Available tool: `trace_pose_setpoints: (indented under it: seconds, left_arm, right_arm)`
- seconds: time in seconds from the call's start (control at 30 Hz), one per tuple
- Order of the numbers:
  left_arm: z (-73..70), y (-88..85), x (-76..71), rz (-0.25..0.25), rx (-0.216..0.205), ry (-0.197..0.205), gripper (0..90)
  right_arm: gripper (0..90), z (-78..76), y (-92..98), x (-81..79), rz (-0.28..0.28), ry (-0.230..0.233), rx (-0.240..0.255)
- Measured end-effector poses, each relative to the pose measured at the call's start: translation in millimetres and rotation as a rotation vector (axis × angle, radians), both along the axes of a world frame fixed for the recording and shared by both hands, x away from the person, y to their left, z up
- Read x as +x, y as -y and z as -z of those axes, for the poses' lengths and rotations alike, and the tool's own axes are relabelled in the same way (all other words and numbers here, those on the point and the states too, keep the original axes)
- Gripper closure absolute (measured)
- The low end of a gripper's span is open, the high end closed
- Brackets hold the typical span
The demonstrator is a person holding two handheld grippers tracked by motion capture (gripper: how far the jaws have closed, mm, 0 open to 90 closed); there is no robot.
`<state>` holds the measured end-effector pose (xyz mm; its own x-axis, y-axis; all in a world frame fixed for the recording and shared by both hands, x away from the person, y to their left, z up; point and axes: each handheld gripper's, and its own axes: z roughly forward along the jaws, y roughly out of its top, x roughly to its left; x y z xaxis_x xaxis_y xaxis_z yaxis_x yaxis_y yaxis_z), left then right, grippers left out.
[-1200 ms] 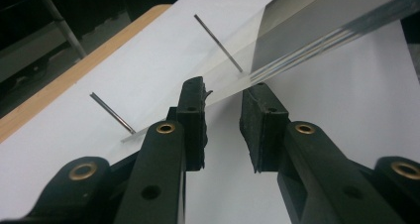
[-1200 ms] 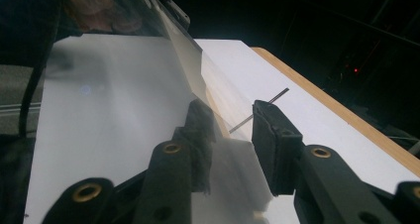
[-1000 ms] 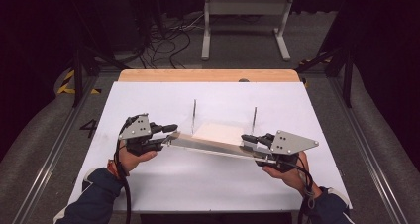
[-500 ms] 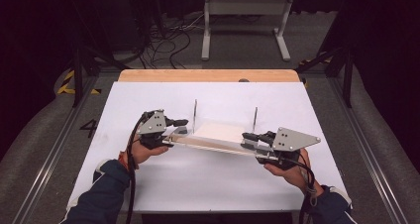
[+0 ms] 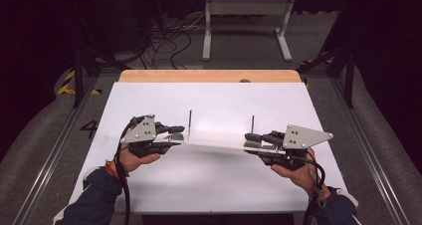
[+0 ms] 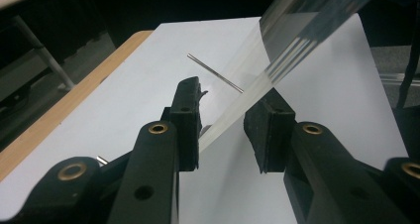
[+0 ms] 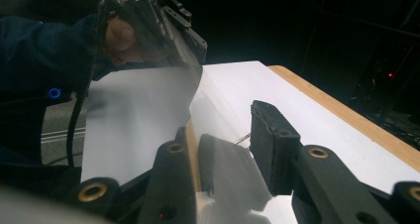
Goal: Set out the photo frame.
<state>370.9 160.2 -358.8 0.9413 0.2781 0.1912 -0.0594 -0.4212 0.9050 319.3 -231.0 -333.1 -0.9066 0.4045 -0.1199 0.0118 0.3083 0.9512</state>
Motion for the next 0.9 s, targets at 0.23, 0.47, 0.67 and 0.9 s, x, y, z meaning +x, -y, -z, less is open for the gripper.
trace_pose_setpoints:
  seconds: [0.23,0.47,0.67,0.9]
  left_arm:
    - [-1.3,-1.5,12.7,-0.008,-0.046,-0.038,67.7]
    - [0.3,0.2,32.6,-0.038,-0.127,-0.098,65.8]
    - [16.0,4.9,52.8,-0.074,-0.125,-0.139,63.0]
    - [17.2,3.9,57.0,-0.075,-0.155,-0.173,62.8]
  right_arm:
    - [63.7,-1.5,2.7,11.5,0.028,0.006,0.045]
    - [60.6,15.9,21.7,31.7,0.154,-0.024,0.056]
    - [61.1,28.5,25.3,45.9,0.196,-0.046,0.067]
    - [61.3,29.5,28.8,55.6,0.195,-0.089,0.114]
